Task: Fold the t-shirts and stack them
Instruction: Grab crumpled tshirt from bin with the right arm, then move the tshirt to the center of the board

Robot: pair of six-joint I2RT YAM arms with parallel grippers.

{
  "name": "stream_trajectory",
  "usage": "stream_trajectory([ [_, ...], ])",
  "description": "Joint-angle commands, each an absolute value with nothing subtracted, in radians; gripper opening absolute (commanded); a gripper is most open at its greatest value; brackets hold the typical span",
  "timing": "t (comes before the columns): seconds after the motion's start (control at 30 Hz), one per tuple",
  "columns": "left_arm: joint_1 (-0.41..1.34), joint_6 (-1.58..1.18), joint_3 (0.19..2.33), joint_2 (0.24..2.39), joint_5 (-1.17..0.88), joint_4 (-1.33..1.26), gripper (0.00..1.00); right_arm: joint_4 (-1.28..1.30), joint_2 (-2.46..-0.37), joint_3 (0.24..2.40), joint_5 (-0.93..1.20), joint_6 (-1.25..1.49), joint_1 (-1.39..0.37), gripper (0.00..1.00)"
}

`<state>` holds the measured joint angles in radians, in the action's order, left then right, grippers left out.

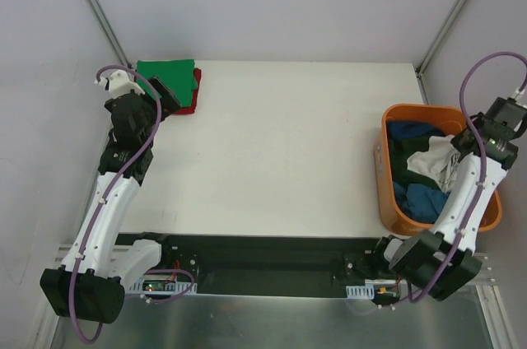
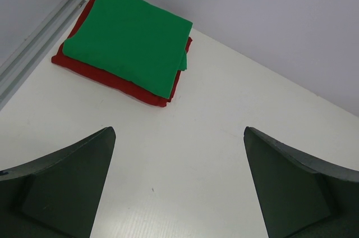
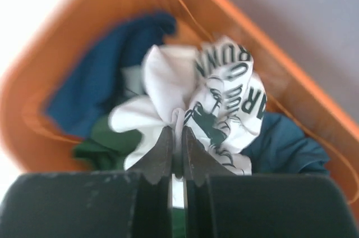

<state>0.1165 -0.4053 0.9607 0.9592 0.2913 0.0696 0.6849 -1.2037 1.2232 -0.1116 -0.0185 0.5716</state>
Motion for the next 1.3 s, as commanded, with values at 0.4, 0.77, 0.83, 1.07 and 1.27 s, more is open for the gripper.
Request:
stream_trajectory([
  [0.4, 0.115, -0.417, 0.95, 0.936, 0.265, 0.064, 0.99, 0.536, -1.083, 1.798, 0.176, -0.002, 0.545, 0.01],
  [0.77, 0.117, -0.446, 0.93, 0.914, 0.261, 0.066, 0.99, 0.387, -1.221, 2.046, 0.347, 0.072, 0.358, 0.01],
  [0.83, 0.115, -0.449, 0.927, 0.91, 0.253, 0.067, 0.99, 0.391, -1.258, 2.103, 0.351, 0.058, 0.253, 0.01],
  [1.07, 0.115, -0.454, 0.917, 0.896, 0.25, 0.072, 0.99, 0.296, -1.353, 2.203, 0.388, 0.012, 0.003, 0.01],
  [1.27, 0.115, -0.459, 0.913, 0.885, 0.256, 0.08, 0.99, 0.192, -1.445, 2.246, 0.35, 0.008, -0.184, 0.01],
])
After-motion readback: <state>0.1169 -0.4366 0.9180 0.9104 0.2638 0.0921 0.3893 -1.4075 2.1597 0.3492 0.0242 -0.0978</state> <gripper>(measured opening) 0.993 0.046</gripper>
